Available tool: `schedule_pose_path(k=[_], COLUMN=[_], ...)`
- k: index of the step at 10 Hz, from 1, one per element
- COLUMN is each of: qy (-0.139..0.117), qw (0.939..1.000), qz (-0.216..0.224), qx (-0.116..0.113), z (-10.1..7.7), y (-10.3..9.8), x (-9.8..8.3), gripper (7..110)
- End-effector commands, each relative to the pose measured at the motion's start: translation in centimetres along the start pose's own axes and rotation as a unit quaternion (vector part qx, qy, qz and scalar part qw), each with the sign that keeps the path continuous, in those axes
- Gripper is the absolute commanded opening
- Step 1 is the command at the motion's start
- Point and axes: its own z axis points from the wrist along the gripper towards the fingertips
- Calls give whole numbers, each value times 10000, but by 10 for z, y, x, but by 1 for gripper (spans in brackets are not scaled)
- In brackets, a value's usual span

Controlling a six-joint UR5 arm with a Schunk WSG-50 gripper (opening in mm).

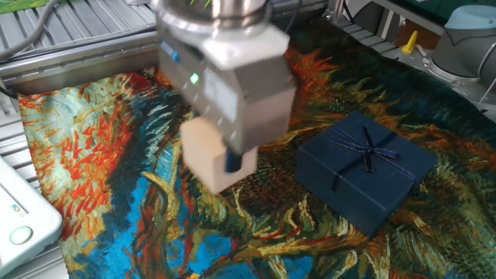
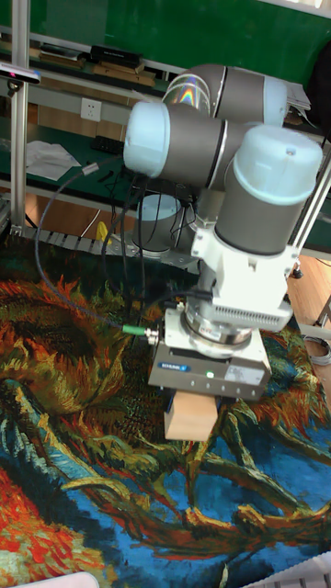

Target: Pick up one small block

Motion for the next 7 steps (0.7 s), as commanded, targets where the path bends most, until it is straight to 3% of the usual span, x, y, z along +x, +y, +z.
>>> schedule_pose_path(k=[1, 7], qy=[65, 43], qw=[9999, 9999], qz=[-22, -29], qx=[-79, -140], z=[-11, -10], y=[0, 2], x=[17, 14], gripper=[7, 7])
